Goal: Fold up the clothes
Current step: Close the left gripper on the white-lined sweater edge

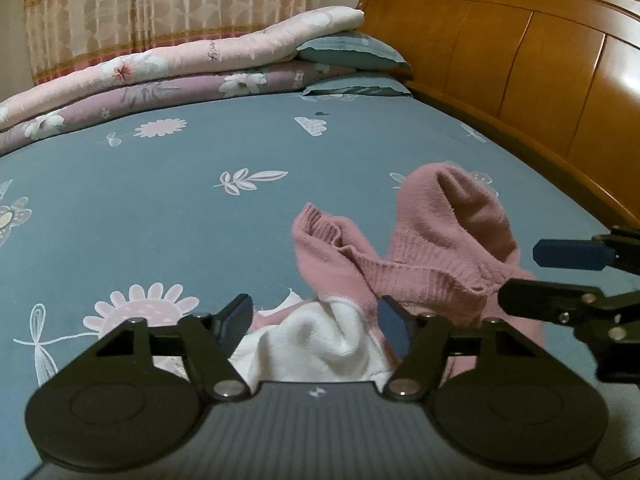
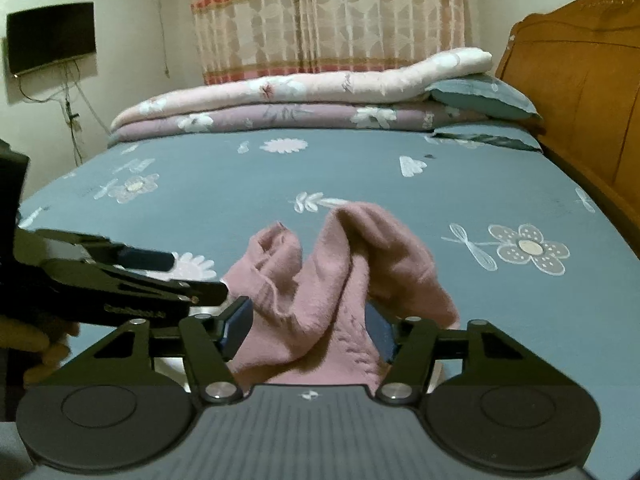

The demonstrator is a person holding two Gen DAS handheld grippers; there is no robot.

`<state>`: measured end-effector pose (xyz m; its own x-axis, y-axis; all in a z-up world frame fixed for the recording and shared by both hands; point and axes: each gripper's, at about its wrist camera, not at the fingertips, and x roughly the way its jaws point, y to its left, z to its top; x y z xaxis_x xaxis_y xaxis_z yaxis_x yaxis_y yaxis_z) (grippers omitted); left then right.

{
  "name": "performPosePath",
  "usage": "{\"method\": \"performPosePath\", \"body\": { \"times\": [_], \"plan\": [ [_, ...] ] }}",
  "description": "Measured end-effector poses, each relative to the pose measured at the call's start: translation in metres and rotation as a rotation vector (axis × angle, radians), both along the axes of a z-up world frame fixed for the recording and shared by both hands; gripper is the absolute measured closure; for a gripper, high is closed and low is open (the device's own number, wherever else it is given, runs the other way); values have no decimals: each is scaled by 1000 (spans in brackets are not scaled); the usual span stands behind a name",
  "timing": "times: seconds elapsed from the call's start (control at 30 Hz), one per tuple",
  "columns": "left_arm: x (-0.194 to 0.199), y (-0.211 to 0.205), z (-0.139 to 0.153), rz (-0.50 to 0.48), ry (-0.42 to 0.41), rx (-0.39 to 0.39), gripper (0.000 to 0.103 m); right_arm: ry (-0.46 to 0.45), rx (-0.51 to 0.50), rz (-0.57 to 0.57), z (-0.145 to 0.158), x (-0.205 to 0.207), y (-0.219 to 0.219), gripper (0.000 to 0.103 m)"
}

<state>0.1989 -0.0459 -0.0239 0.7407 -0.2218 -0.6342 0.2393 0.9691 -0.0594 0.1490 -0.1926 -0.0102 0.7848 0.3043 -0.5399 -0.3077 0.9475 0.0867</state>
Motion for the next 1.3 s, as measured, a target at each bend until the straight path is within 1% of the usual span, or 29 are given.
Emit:
{"method": "performPosePath", "body": {
  "times": [0.1, 0.2, 0.27, 0.4, 0.47, 0.5, 0.53, 0.63, 0.73, 0.8, 0.83, 0.87, 1.0, 1.1, 1.3],
  "plan": [
    [2, 6, 2, -7, -5, -15, 36, -9, 16, 26, 4, -1, 3, 37],
    [4, 13, 4, -14, -9, -31, 36, 3, 3, 49, 0, 3, 11, 37],
    [9, 18, 4, -30, -8, -45, 36, 16, -20, 49, -6, 9, 18, 37],
    [20, 26, 0, -56, -2, -65, 36, 43, -98, 19, -22, 16, 22, 37],
    [29, 28, -4, -60, 11, -70, 36, 74, -143, -9, -35, 20, 17, 42],
    [32, 28, -6, -71, 17, -76, 36, 92, -172, -28, -43, 23, 13, 50],
    [34, 28, -8, -83, 24, -83, 36, 112, -190, -47, -51, 26, 9, 53],
    [34, 25, -11, -122, 29, -112, 36, 153, -167, -81, -68, 29, -10, 53],
    [20, 17, -8, -165, 11, -127, 35, 160, -107, -91, -71, 30, -23, 54],
    [8, 10, -5, -210, -3, -135, 34, 161, -89, -95, -71, 31, -26, 54],
    [3, 5, -5, -229, -5, -125, 33, 160, -83, -98, -71, 32, -27, 54],
    [-2, -1, -6, -246, -5, -112, 32, 159, -78, -100, -72, 33, -29, 54],
    [-21, -29, -16, -278, -36, 48, 31, 161, -31, -121, -73, 37, -39, 53],
    [-31, -47, -30, -276, -52, 188, 31, 163, -13, -129, -74, 35, -43, 53],
    [-51, -78, -51, -307, -136, 500, 28, 150, -16, -133, -74, 29, -43, 51]
  ]
}}
